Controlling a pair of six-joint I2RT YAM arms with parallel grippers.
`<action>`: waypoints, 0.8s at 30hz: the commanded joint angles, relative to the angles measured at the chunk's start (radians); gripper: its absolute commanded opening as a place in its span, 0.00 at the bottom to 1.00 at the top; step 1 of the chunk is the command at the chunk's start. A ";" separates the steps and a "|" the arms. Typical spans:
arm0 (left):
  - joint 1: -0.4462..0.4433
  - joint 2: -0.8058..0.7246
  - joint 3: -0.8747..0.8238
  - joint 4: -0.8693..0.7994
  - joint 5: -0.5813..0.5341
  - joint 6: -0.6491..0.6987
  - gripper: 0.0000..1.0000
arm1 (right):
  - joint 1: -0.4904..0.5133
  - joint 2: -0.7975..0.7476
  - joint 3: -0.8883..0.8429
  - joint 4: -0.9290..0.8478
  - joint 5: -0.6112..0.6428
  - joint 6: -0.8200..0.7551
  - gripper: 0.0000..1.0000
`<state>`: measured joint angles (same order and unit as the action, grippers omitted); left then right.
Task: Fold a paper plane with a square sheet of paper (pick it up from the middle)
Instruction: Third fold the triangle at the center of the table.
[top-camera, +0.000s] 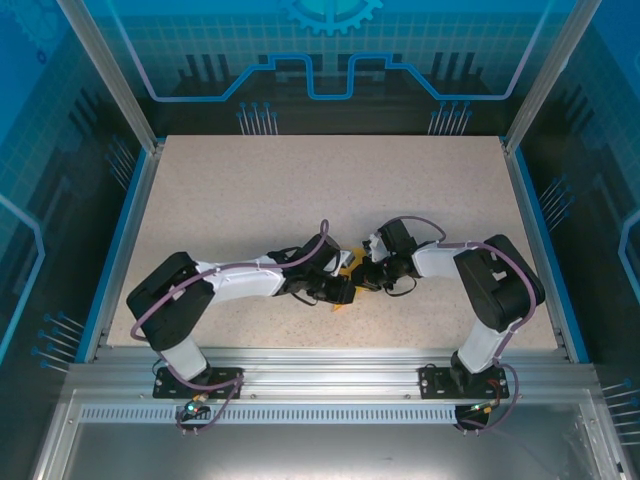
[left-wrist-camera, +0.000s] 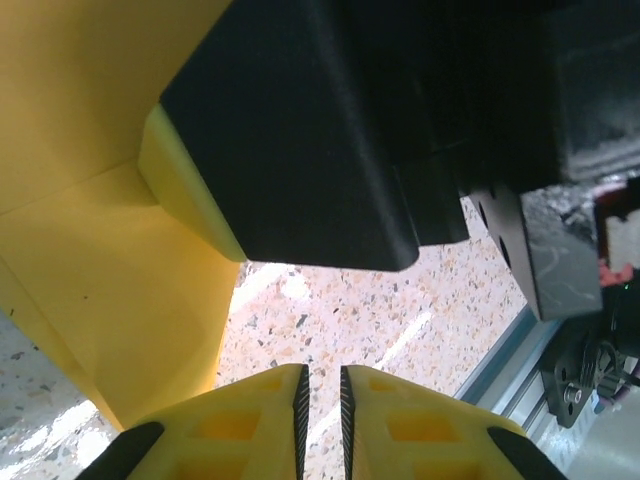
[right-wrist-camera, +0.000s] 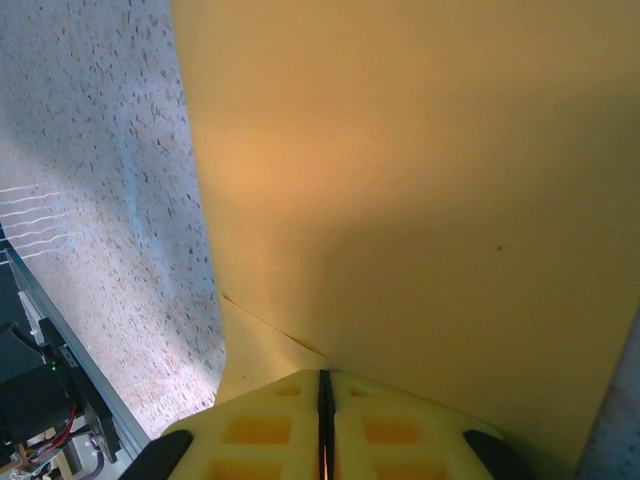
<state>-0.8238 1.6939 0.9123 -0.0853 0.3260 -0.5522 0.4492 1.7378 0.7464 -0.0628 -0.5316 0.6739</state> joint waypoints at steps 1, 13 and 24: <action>0.002 0.028 -0.015 0.044 -0.021 -0.028 0.20 | 0.002 0.052 -0.022 -0.038 0.062 -0.003 0.10; 0.003 0.080 -0.048 0.090 -0.058 -0.038 0.20 | -0.003 0.054 -0.022 -0.046 0.064 -0.010 0.10; 0.003 0.084 -0.144 0.128 -0.044 -0.078 0.19 | -0.004 0.056 -0.015 -0.072 0.082 -0.022 0.10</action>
<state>-0.8234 1.7679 0.8135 0.0788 0.2840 -0.6052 0.4480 1.7393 0.7464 -0.0628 -0.5346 0.6727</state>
